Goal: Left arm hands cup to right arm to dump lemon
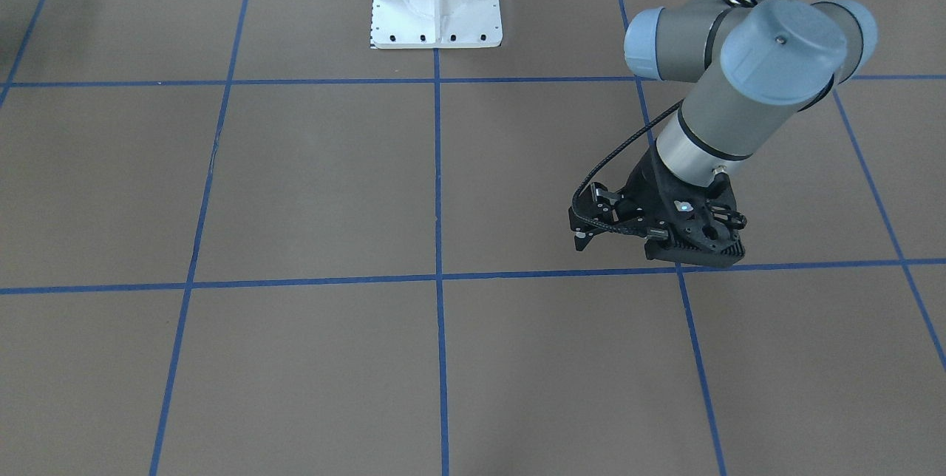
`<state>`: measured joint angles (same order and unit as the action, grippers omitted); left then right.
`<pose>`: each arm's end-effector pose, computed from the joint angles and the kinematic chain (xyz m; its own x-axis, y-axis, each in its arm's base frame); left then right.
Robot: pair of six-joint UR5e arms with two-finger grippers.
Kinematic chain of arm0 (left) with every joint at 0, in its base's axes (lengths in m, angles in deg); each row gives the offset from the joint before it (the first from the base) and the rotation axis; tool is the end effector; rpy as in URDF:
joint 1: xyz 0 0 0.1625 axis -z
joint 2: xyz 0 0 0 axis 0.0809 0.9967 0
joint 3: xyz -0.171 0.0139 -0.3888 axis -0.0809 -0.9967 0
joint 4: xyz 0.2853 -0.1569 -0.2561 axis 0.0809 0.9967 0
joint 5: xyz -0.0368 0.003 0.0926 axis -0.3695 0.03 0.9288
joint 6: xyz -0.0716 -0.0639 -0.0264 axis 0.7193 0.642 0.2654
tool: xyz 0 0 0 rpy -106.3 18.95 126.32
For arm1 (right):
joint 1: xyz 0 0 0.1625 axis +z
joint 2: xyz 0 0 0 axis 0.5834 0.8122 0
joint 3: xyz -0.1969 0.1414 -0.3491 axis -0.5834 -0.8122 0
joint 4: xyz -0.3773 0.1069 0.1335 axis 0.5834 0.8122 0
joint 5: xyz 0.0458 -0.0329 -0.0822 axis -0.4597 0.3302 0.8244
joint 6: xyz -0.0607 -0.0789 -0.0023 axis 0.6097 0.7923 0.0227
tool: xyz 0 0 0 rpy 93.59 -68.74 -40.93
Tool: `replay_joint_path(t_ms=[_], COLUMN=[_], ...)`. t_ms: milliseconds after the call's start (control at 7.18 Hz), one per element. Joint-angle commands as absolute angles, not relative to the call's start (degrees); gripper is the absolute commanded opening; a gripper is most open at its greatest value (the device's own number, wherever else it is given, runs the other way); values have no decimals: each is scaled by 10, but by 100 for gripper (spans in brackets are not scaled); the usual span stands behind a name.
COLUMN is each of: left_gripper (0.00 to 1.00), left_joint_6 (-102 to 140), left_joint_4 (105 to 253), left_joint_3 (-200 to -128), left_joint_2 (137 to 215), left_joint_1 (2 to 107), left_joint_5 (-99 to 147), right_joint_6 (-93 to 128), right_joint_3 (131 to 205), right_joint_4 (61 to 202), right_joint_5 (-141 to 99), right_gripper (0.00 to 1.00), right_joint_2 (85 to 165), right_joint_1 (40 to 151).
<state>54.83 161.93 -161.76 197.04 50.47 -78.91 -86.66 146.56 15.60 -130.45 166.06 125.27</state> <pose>0.3418 -0.6242 0.2127 0.5626 0.1039 -0.8202 0.0948 0.9774 0.1889 0.0641 -0.2266 0.7097 -0.3755 0.3615 0.8534 -0.6253 0.5808 -0.5212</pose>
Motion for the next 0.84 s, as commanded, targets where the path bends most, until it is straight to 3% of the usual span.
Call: replay_joint_path(t_ms=[0,697], left_gripper=[100,100], left_joint_6=[548,548], left_joint_4=[1619,1619], left_joint_3=[-1617,-1618], left_joint_2=[1971,1971], left_joint_1=[505,501], left_joint_5=[-788,-769], right_joint_6=[-970,-1173], right_joint_3=[1464,1453], right_joint_4=[146,121], right_joint_5=[-1288,-1267], right_gripper=[14,14], right_joint_2=[1654,1631], right_joint_1=[1253,1261])
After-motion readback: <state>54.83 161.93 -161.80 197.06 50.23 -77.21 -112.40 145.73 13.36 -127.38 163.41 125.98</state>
